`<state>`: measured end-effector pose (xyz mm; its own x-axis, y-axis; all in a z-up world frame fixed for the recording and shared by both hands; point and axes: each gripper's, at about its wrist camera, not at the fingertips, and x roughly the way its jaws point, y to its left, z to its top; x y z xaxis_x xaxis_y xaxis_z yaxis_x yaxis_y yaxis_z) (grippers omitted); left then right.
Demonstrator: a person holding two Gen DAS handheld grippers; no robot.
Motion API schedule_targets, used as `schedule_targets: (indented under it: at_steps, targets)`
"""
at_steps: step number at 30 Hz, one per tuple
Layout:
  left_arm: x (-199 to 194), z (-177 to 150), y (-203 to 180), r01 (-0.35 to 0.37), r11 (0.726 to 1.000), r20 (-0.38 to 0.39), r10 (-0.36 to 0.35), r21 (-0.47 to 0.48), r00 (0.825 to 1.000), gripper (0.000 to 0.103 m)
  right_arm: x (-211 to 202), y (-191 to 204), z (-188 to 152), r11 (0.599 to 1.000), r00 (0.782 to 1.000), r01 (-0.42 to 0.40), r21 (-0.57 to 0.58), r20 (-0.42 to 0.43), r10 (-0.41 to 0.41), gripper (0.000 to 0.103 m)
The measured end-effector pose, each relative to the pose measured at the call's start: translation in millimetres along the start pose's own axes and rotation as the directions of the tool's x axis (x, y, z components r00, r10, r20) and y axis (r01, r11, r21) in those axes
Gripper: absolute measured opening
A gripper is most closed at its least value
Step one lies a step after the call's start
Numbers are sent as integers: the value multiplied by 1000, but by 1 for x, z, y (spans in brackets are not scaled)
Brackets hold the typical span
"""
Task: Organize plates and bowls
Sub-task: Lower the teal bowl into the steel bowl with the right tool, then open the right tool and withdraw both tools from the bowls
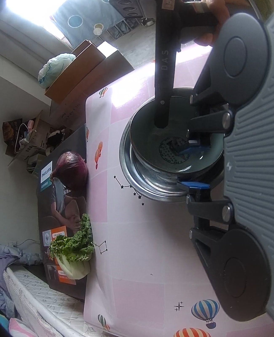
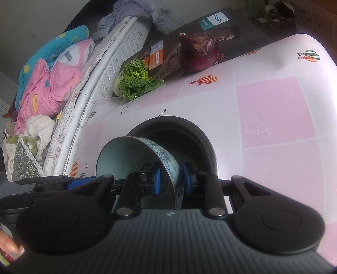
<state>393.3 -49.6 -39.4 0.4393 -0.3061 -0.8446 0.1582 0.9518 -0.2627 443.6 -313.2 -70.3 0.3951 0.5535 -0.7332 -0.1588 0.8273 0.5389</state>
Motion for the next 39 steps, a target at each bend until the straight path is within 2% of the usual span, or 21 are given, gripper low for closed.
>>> schedule_targets:
  at_steps: [9, 14, 18, 19, 23, 27, 32, 36, 39]
  targets:
    - [-25, 2, -8, -33, 999, 105, 30, 31, 994, 53, -21, 3, 5, 1000, 997, 7, -17, 73, -6, 24]
    - [-49, -4, -14, -41, 999, 135, 36, 33, 990, 73, -59, 8, -7, 1000, 992, -9, -11, 125, 10, 26]
    - [-83, -14, -18, -30, 999, 155, 23, 45, 988, 77, -102, 17, -28, 1000, 985, -17, -15, 169, 19, 37]
    - [-93, -18, -20, -35, 998, 169, 24, 61, 985, 78, -118, 20, -38, 1000, 983, -13, -15, 185, 15, 41]
    - [-146, -47, -25, -66, 988, 253, 29, 140, 967, 92, -172, 32, -85, 1000, 968, 8, -30, 253, 0, 46]
    - [-190, -90, -22, -93, 981, 306, 36, 173, 951, 92, -217, 43, -145, 999, 949, 26, -27, 316, -16, 50]
    - [-233, -162, 1, -89, 990, 359, 46, 105, 932, 94, -246, 62, -223, 998, 923, 61, -9, 382, -53, 52]
    - [-249, -213, 21, -93, 995, 359, 73, 38, 931, 95, -247, 82, -270, 998, 918, 58, -5, 392, -52, 53]
    - [-255, -251, 38, -88, 995, 360, 97, -42, 928, 101, -243, 101, -299, 996, 918, 76, -36, 393, -56, 55]
